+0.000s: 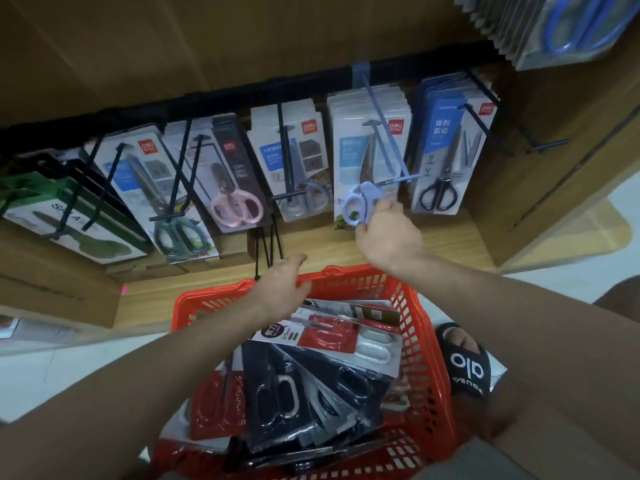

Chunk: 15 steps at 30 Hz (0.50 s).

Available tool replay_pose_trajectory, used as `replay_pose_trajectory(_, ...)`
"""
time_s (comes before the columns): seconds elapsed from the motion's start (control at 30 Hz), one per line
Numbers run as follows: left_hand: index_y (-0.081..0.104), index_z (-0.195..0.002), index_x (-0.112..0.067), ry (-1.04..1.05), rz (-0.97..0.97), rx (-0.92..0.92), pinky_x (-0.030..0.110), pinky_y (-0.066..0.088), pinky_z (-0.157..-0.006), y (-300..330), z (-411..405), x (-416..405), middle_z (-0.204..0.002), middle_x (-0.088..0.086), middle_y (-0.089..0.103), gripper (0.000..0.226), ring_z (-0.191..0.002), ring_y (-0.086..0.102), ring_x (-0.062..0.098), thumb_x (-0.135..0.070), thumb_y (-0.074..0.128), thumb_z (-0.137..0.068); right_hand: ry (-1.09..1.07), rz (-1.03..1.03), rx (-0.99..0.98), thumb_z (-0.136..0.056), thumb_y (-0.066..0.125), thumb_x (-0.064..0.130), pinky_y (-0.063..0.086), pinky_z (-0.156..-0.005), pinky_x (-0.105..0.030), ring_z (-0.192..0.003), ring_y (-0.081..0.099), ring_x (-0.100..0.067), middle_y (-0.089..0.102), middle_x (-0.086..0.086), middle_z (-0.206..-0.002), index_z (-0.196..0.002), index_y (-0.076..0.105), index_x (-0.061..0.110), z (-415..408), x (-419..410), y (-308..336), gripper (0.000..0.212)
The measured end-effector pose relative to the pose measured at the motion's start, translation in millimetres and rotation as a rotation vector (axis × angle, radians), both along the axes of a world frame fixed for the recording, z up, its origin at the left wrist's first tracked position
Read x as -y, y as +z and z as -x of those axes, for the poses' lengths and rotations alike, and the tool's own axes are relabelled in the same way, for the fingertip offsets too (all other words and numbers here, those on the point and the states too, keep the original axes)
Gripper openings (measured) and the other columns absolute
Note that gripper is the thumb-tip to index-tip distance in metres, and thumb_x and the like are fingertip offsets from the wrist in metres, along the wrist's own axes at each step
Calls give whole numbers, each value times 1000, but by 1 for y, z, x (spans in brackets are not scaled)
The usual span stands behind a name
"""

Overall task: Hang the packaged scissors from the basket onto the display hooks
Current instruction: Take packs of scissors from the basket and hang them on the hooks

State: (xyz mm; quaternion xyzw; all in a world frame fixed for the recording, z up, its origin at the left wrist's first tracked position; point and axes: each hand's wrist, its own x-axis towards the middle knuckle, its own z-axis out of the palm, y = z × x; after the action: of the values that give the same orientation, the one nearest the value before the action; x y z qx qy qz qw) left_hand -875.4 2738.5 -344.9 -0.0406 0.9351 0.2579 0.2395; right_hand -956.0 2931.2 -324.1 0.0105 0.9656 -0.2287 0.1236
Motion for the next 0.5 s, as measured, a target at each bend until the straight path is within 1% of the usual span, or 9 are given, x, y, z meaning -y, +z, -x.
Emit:
replay_pose_trajectory(0.07,34,-160,-18,-114,91,24,37,44,-115,-11,-29,23,-161,7,44,60,-141,51,26,-26,59,-106,131,-16,88,-102,50,26,50,-81,-38,-107,65,-38,62,-18,-112,-115,55,8,-19,6,-7,23)
replay_pose_trajectory(0.1,36,-158,-18,-165,130,26,36,43,-116,-16,-42,32,-160,4,43,59,-142,50,24,-27,60,-105,207,-20,151,-101,51,24,49,-77,-34,-100,66,-36,66,-15,-106,-104,57,10,-28,9,-11,16)
replay_pose_trajectory(0.13,37,-156,-18,-189,158,30,36,44,-114,-21,-52,40,-157,2,42,58,-141,49,23,-29,60,-105,290,-29,218,-101,51,23,50,-77,-33,-96,65,-33,68,-13,-104,-100,60,10,-38,13,-15,16)
replay_pose_trajectory(0.17,38,-155,-19,-176,173,44,37,46,-112,-26,-60,46,-154,2,42,57,-139,51,24,-33,61,-105,368,-40,276,-101,51,22,53,-80,-35,-96,66,-31,70,-11,-103,-100,63,9,-46,17,-21,17)
replay_pose_trajectory(0.23,37,-152,-19,-104,194,108,41,47,-111,-35,-69,51,-152,9,41,56,-137,52,30,-41,59,-105,475,-84,363,-102,52,19,57,-89,-41,-99,67,-30,70,-10,-107,-106,66,9,-64,23,-36,18)
replay_pose_trajectory(0.33,29,-159,-18,22,229,248,48,43,-115,-47,-73,54,-158,23,37,65,-142,47,41,-52,50,-107,575,-217,452,-104,47,20,52,-95,-41,-109,62,-30,64,-12,-126,-127,58,10,-81,25,-55,27)
replay_pose_trajectory(0.37,23,-163,-20,55,228,284,49,41,-118,-51,-73,56,-161,25,34,70,-146,43,42,-55,47,-107,606,-275,470,-104,45,23,50,-95,-40,-115,61,-31,62,-12,-131,-132,56,12,-83,23,-60,32)
replay_pose_trajectory(0.43,11,-168,-25,101,217,333,51,36,-123,-59,-75,60,-164,28,29,76,-151,36,45,-57,44,-107,665,-348,487,-103,45,31,48,-89,-38,-118,61,-32,63,-11,-133,-134,55,17,-85,20,-65,36)
replay_pose_trajectory(0.5,13,-168,-21,175,202,339,50,40,-120,-66,-78,62,-162,29,33,78,-147,42,44,-57,46,-107,701,-359,476,-100,49,32,49,-86,-35,-116,62,-31,65,-10,-130,-131,58,18,-85,19,-70,35)
